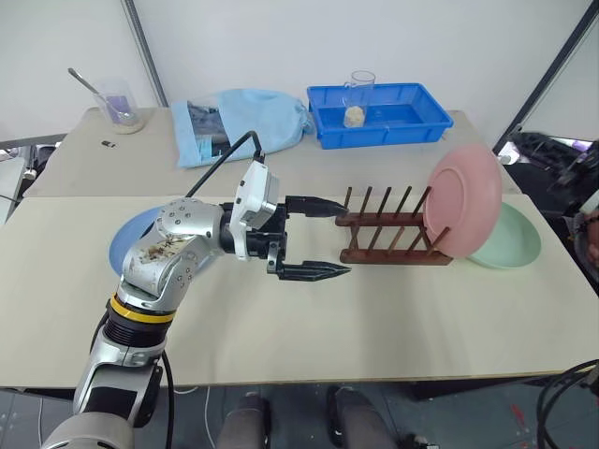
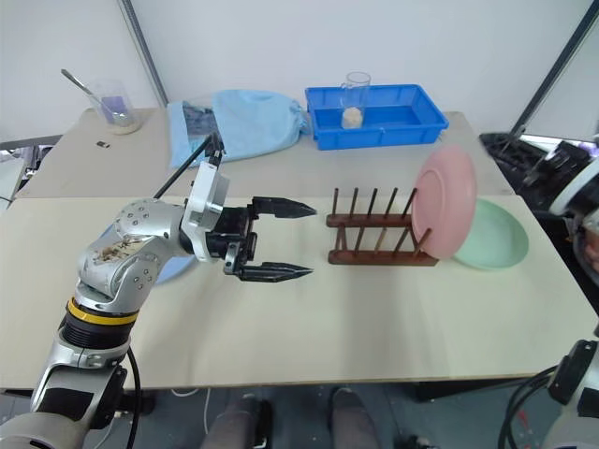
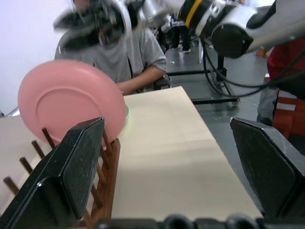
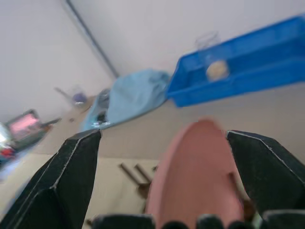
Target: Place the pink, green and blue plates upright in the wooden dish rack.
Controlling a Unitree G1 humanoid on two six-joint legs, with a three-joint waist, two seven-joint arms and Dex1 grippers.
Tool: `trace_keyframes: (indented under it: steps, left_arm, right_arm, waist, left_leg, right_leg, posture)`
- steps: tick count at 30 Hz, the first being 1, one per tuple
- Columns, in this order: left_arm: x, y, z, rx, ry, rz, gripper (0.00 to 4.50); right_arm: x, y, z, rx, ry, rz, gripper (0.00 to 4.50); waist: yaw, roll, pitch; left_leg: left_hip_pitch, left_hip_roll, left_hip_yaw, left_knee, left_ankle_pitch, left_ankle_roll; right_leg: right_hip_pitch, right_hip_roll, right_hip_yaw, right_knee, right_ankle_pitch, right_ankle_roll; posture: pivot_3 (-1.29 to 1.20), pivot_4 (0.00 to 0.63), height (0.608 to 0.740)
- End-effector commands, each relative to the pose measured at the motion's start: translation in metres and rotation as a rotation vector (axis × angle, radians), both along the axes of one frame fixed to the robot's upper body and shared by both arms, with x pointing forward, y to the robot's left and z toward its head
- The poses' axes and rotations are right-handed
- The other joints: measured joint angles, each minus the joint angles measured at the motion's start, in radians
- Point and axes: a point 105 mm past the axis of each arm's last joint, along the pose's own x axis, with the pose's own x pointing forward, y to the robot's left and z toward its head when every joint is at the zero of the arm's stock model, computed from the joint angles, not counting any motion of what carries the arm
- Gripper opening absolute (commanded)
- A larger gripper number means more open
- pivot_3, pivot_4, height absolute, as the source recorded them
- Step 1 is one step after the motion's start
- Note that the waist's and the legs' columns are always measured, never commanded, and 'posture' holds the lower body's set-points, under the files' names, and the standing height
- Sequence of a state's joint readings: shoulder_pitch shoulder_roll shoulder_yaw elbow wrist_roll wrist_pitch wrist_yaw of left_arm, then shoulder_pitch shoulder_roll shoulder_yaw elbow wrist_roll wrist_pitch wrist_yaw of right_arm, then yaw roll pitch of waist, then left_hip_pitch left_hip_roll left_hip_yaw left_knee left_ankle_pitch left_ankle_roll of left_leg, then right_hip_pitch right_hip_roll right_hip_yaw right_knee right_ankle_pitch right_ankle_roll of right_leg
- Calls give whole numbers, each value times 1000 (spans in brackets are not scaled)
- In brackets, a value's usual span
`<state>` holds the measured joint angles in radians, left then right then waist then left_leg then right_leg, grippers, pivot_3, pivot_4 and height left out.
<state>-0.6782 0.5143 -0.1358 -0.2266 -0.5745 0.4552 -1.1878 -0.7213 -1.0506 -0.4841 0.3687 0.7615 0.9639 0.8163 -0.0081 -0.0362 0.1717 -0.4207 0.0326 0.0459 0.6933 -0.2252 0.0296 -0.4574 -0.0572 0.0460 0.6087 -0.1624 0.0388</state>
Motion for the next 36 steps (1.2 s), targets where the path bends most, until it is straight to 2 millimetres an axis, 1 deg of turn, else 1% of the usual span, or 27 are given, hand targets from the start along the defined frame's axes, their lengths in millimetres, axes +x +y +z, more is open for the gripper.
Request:
trace_keyframes:
  steps: [1, 3, 5, 6, 8, 10, 16, 21, 22, 25, 27, 28, 29, 30, 32, 34, 36]
  left_arm:
    - [-3, 1, 3, 41, -109, 9, 4500]
    - [-3, 1, -1, 62, -124, 17, 4500]
    - [-3, -1, -4, 75, -137, 25, 4500]
    - [-2, -1, -7, 85, -139, 27, 4500]
    - [-3, -3, -11, 97, -152, 25, 4500]
    - [-3, -5, -13, 100, -159, 25, 4500]
    - [-2, -7, -15, 98, -172, 35, 4500]
    - [-1, -8, -15, 80, -181, 55, 4500]
    - [-1, -8, -15, 79, -180, 57, 4500]
    - [-1, -7, -17, 80, -172, 65, 4500]
    - [-1, -6, -17, 83, -171, 68, 4500]
    - [-1, -6, -18, 82, -170, 71, 4500]
    - [-1, -5, -18, 82, -169, 74, 4500]
    - [-1, -5, -18, 82, -168, 76, 4500]
    - [-1, -5, -18, 82, -167, 80, 4500]
    - [0, -4, -19, 84, -167, 81, 4500]
    - [0, -4, -19, 84, -168, 82, 4500]
  right_arm:
    - [-21, 2, -34, -506, 48, 68, 4452]
    - [-27, 0, -59, -676, 108, 114, 4452]
    - [-28, -4, -76, -767, 142, 126, 4452]
    - [-28, -5, -89, -826, 173, 147, 4452]
    - [-26, -8, -110, -934, 216, 172, 4452]
    - [-20, -10, -123, -994, 233, 175, 4452]
    - [8, -11, -148, -1029, 244, 158, 4452]
    - [26, -14, -162, -1015, 271, 114, 4452]
    - [28, -15, -164, -1015, 278, 108, 4211]
    - [32, -18, -169, -1013, 298, 94, 3304]
    - [33, -20, -171, -998, 306, 85, 2588]
    - [34, -20, -172, -995, 308, 82, 2162]
    - [34, -21, -173, -993, 311, 79, 1910]
    - [34, -21, -173, -993, 313, 78, 1520]
    - [34, -22, -175, -991, 315, 77, 891]
    - [34, -22, -175, -996, 306, 70, 96]
    - [34, -23, -170, -996, 285, 63, 35]
  waist:
    - [10, 0, 0]
    - [8, 0, -1]
    - [0, 2, -1]
    - [-4, 4, -1]
    - [-10, 4, -1]
    - [-13, 4, -1]
    - [-22, 4, 0]
    - [-30, 4, -1]
    - [-31, 4, -1]
    - [-32, 4, -1]
    - [-31, 4, -1]
    - [-31, 4, -1]
    - [-31, 4, -1]
    - [-31, 4, -1]
    - [-32, 4, -1]
    - [-33, 4, -1]
    - [-31, 4, 0]
  left_leg:
    - [0, 0, 0, -1, 0, 0]
    - [1, 0, 1, 0, -2, 3]
    - [0, -1, 3, 1, -3, 4]
    - [0, -2, 5, 1, -3, 4]
    - [2, -2, 7, 2, -3, 4]
    - [6, -2, 9, 2, -3, 4]
    - [10, -2, 11, 2, -2, 4]
    - [10, -3, 13, 1, -2, 5]
    - [10, -3, 13, 1, -2, 5]
    - [8, -3, 13, 0, -3, 6]
    - [8, -3, 13, 0, -3, 7]
    - [8, -3, 13, 0, -3, 7]
    - [8, -3, 13, 0, -3, 7]
    - [8, -3, 13, 0, -3, 7]
    - [8, -3, 13, 1, -3, 7]
    - [10, -4, 14, 1, -3, 7]
    - [12, -3, 14, 1, -3, 6]
  right_leg:
    - [0, 0, 0, 0, 0, 1]
    - [1, 0, 0, 0, -1, 6]
    - [0, -2, 2, 0, 0, 7]
    - [0, -2, 4, 0, 0, 8]
    - [0, -2, 7, 1, -1, 5]
    - [2, -2, 10, 2, -1, 4]
    - [2, 1, 15, 3, -1, 4]
    - [2, 2, 19, 3, 0, 4]
    - [2, 2, 20, 3, 0, 4]
    - [2, 2, 20, 2, 1, 6]
    - [2, 2, 20, 1, 1, 7]
    - [2, 2, 20, 1, 1, 7]
    - [2, 2, 20, 1, 1, 7]
    - [2, 2, 20, 1, 1, 7]
    - [2, 2, 21, 1, 0, 6]
    - [3, 2, 22, 2, 0, 6]
    - [5, 2, 22, 2, 0, 6]
  posture:
    - [0, 150, 720]
    - [0, 150, 720]
    - [0, 150, 720]
    - [0, 150, 720]
    - [0, 150, 720]
    - [0, 150, 720]
    - [0, 150, 720]
    - [0, 150, 720]
    - [0, 150, 720]
    - [0, 150, 720]
    - [0, 150, 720]
    - [0, 150, 720]
    - [0, 150, 720]
    - [0, 150, 720]
    - [0, 150, 720]
    - [0, 150, 720]
    - [0, 150, 720]
